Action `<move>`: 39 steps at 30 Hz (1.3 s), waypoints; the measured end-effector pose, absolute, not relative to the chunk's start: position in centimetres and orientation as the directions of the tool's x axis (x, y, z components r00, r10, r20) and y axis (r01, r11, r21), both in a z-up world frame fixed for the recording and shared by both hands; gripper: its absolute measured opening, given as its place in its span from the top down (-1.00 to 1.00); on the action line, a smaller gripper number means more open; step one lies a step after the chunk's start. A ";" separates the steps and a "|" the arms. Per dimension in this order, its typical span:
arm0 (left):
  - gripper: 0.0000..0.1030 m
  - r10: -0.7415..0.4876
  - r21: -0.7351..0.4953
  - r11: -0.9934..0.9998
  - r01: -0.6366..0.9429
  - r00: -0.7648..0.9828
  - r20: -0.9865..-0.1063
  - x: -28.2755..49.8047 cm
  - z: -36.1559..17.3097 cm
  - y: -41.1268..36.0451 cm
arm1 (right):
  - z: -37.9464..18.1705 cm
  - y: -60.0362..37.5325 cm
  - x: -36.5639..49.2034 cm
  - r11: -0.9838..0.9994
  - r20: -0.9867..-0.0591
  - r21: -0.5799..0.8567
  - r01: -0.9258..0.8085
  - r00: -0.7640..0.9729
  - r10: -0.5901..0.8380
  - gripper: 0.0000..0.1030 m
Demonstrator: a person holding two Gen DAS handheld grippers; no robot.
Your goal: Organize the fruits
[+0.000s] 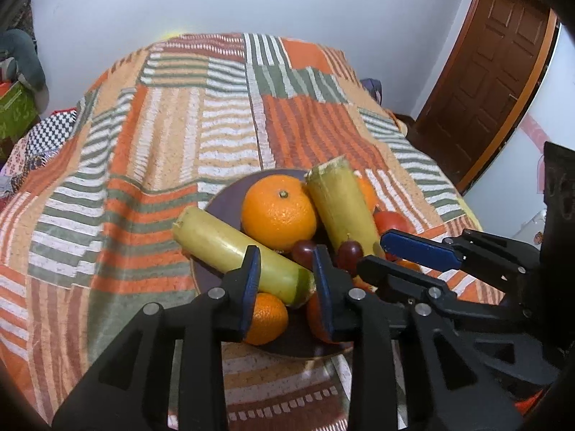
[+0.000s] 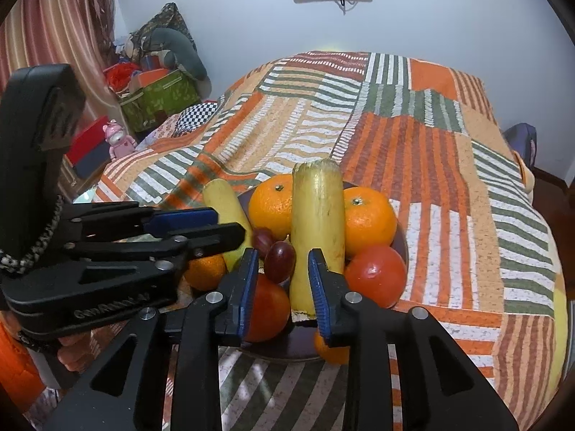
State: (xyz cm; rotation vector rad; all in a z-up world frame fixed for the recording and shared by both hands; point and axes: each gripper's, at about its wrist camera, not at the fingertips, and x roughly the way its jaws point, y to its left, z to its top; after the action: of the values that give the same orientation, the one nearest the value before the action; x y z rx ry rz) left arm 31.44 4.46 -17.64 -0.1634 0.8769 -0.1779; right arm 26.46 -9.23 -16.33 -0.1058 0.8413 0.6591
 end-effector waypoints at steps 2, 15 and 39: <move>0.42 -0.209 -0.207 0.975 0.082 0.649 -0.731 30.6 -16.4 4.5 | -15.6 -9.5 26.2 0.802 -0.710 0.164 -0.575 0.495 0.501 0.49; 0.42 -0.113 -0.127 0.990 0.061 0.883 -0.456 18.9 -2.9 3.2 | -3.7 -13.8 19.1 0.837 -0.493 0.141 -0.530 0.695 0.523 0.49; -0.80 -0.045 -0.047 0.998 0.036 0.980 -0.196 5.2 4.8 0.5 | 3.8 -16.3 6.9 0.895 -0.189 0.060 -0.441 0.876 0.444 -0.66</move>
State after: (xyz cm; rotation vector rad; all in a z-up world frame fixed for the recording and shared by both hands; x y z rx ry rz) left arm 5.20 0.51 4.75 -0.0437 0.1983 -0.0406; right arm 6.92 -16.27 3.84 0.0156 0.2007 0.4619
